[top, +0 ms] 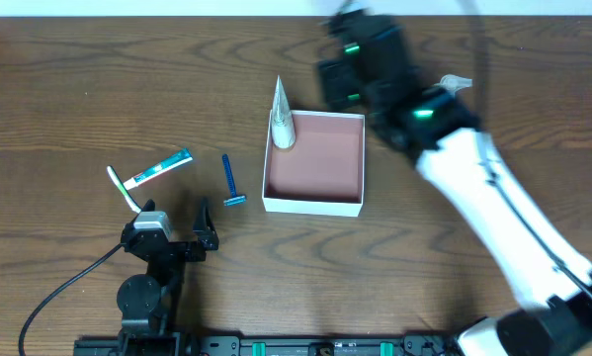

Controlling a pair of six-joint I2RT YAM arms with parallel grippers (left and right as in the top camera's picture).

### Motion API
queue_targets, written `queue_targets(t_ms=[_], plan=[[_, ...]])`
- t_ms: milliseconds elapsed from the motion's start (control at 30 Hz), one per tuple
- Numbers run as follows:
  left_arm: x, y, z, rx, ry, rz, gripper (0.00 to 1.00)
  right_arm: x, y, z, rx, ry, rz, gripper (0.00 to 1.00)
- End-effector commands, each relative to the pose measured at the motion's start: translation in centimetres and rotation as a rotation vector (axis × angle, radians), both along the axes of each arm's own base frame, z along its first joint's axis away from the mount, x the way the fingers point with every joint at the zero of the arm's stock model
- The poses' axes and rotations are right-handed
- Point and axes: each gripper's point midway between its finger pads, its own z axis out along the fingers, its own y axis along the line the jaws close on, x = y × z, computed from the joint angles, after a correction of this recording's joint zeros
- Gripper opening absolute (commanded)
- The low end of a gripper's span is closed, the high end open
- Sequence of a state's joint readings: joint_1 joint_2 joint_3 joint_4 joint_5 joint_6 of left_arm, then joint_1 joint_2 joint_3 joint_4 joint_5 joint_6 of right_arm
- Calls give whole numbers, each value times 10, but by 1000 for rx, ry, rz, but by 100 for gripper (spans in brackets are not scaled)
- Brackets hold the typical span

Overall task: Pack container
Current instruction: 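Move right gripper to the foam pump bottle and descend over it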

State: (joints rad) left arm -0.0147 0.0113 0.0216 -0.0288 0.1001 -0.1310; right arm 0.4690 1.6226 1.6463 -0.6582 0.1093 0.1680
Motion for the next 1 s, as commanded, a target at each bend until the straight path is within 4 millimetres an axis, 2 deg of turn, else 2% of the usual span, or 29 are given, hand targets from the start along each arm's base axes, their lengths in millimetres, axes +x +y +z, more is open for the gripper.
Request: queue_targets(t_ms=[0,133,300,633,967], plan=[[-1,-1,-17,1,51,-7,98,6,-60,12,-39,1,-126,62],[-1,-1,-17,1,51,-7,98,6,-111,-14,-68,116,-223,62],[-1,-1,-17,1,51,-7,98,6,-146,-47,-97,219,-299,62],[-1,-1,-17,1,51,-7,98,2,-170,-95,-125,377,-361,65],[-1,-1,-17,1,51,-7,98,-7,-185,-130,-138,503,-439,70]])
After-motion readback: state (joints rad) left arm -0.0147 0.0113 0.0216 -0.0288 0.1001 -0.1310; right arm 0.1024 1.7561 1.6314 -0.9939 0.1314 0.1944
